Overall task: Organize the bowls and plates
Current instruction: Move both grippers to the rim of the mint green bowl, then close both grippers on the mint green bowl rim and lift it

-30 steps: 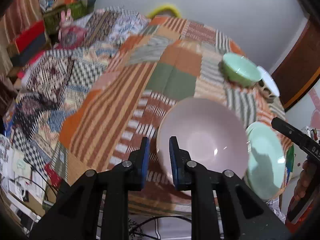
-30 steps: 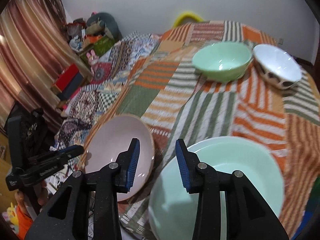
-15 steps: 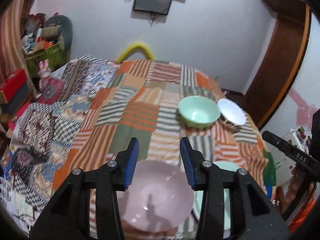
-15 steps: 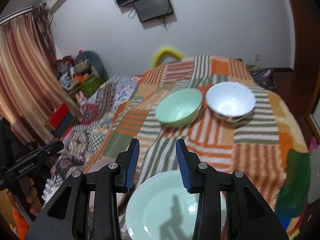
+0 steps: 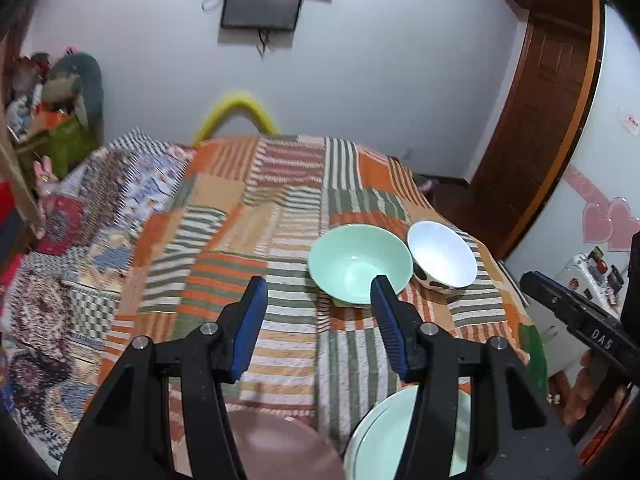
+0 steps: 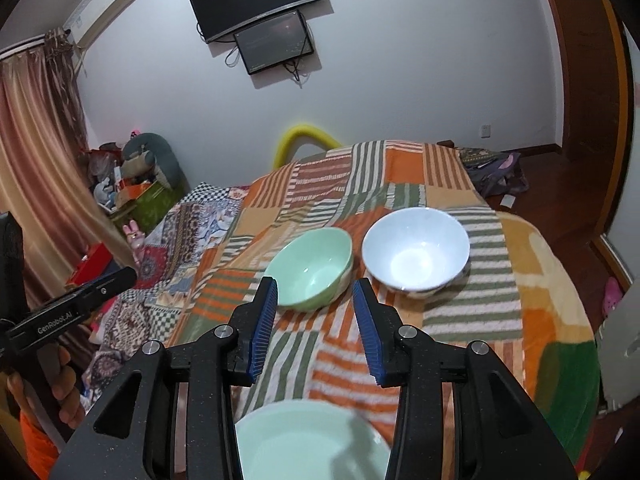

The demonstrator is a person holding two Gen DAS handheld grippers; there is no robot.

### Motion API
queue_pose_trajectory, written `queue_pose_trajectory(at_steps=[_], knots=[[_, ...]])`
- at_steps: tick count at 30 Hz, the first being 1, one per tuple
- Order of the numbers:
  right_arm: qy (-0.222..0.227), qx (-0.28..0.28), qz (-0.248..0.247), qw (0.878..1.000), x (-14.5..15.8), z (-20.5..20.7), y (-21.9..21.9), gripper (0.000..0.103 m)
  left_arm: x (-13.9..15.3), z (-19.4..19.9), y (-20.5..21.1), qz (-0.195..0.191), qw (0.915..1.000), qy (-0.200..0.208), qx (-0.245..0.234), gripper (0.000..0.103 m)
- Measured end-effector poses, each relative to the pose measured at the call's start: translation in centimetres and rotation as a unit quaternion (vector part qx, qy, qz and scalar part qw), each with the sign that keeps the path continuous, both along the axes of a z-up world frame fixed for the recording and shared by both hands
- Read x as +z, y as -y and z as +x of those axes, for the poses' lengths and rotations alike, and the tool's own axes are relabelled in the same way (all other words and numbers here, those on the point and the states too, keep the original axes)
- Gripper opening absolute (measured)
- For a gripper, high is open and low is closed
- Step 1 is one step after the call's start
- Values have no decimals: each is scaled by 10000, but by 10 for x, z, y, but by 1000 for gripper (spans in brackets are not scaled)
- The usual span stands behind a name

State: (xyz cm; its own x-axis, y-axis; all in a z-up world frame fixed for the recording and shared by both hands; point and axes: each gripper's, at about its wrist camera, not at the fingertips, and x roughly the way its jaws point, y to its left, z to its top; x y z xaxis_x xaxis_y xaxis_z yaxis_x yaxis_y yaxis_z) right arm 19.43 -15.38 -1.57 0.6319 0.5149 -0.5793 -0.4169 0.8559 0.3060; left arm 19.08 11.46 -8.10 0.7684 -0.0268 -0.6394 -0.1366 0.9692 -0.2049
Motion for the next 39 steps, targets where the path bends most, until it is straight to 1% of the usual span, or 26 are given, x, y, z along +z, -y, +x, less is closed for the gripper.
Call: queue_pose_trajectory(at_steps=[2, 4, 9, 16, 19, 23, 26, 28, 30, 32, 34, 35, 36, 37, 38, 39], knots=[[-2, -29, -97, 9999, -3, 10, -4, 36, -9, 20, -3, -224, 9995, -171, -168, 53], [-57, -32, -145, 9999, -7, 19, -8, 36, -20, 39, -8, -355, 9985, -345, -235, 53], [-203, -48, -250, 9995, -20, 44, -20, 36, -47, 80, -20, -526, 9962, -668, -172, 53], [-478, 60, -359, 9982, -43, 70, -38, 36, -80, 119, -25, -512, 9940, -961, -135, 53], [-689, 137, -329, 9970, -56, 80, -45, 36, -96, 135, -26, -564, 9923, -1082, -192, 53], [-977, 202, -294, 9946, -75, 90, -50, 36, -115, 154, -24, -491, 9906, -1253, -234, 53], [-1058, 250, -316, 9936, -82, 94, -54, 36, -127, 163, -24, -471, 9896, -1337, -234, 51], [-1084, 254, -350, 9932, -86, 95, -56, 36, -135, 169, -24, -459, 9889, -1393, -234, 44], [-1090, 244, -386, 9930, -90, 101, -59, 36, -142, 173, -24, -413, 9884, -1445, -224, 41], [-1120, 219, -423, 9926, -94, 105, -61, 36, -148, 177, -24, -391, 9879, -1488, -206, 34], [-1207, 223, -388, 9917, -98, 110, -64, 36, -154, 181, -23, -430, 9869, -1539, -225, 24], [-1244, 223, -347, 9914, -100, 111, -63, 34, -156, 182, -23, -449, 9866, -1550, -246, 21], [-1275, 189, -339, 9911, -101, 112, -63, 29, -158, 183, -22, -470, 9862, -1561, -302, 15], [-1273, 164, -348, 9911, -102, 112, -62, 28, -158, 183, -20, -459, 9861, -1558, -351, 11], [-1269, 155, -343, 9912, -103, 113, -63, 23, -158, 183, -19, -417, 9868, -1524, -354, 11], [-1284, 156, -314, 9911, -103, 112, -61, 23, -156, 182, -18, -389, 9873, -1495, -361, 11]])
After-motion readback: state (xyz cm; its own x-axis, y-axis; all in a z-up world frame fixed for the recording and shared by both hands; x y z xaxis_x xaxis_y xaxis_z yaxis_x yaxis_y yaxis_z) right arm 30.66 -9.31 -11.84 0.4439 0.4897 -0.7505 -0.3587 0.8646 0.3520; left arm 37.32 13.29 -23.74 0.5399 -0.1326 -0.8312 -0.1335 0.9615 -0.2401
